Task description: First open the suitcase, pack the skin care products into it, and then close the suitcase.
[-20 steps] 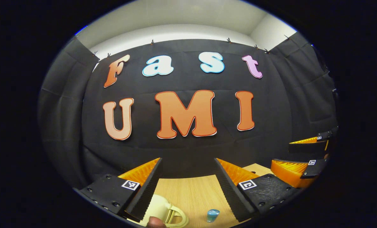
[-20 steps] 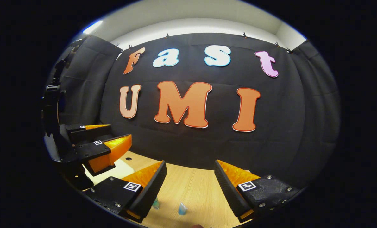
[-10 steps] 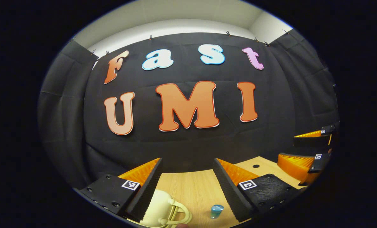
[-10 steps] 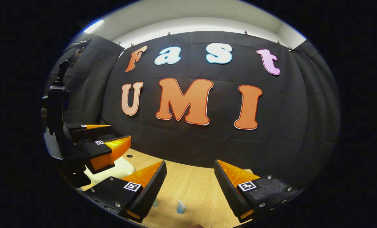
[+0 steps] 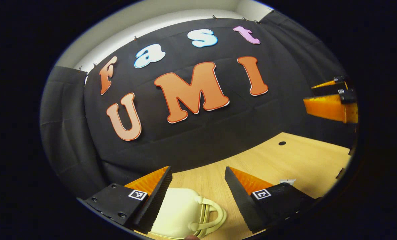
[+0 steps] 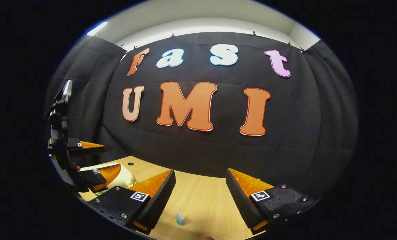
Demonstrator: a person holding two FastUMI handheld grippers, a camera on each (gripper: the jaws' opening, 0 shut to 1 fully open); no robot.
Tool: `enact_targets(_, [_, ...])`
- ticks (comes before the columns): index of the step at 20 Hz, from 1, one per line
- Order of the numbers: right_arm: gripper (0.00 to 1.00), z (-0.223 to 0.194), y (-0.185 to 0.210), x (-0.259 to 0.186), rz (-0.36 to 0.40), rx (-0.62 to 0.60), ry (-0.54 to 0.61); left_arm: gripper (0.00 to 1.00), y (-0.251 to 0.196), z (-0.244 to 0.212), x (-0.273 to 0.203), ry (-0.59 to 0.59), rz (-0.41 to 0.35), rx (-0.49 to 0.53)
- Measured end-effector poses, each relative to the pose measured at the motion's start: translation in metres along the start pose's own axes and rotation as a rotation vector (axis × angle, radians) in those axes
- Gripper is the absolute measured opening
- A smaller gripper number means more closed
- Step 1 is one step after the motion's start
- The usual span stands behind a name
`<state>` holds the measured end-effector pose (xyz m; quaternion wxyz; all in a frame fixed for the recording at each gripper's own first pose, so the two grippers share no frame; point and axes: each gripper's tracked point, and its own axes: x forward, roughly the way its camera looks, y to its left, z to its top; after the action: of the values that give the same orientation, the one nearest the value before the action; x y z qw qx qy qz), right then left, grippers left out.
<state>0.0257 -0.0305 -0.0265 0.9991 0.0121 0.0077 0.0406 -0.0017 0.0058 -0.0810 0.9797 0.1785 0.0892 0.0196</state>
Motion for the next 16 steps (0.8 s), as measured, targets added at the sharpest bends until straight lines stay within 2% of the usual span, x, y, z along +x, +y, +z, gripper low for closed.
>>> enact_targets(6, [0.95,0.001,-0.02,0.003,-0.03,0.001,-0.008,0.98,-0.018,-0.047,0.007,0.098,-0.045,0.157])
enact_targets(12, [0.95,-0.011,-0.037,-0.002,-0.055,0.0,0.012,0.98,-0.037,-0.102,0.016,0.192,-0.114,0.359])
enact_targets(16, [0.95,-0.017,-0.049,-0.001,-0.069,0.011,0.024,0.98,-0.044,-0.132,0.014,0.248,-0.143,0.427])
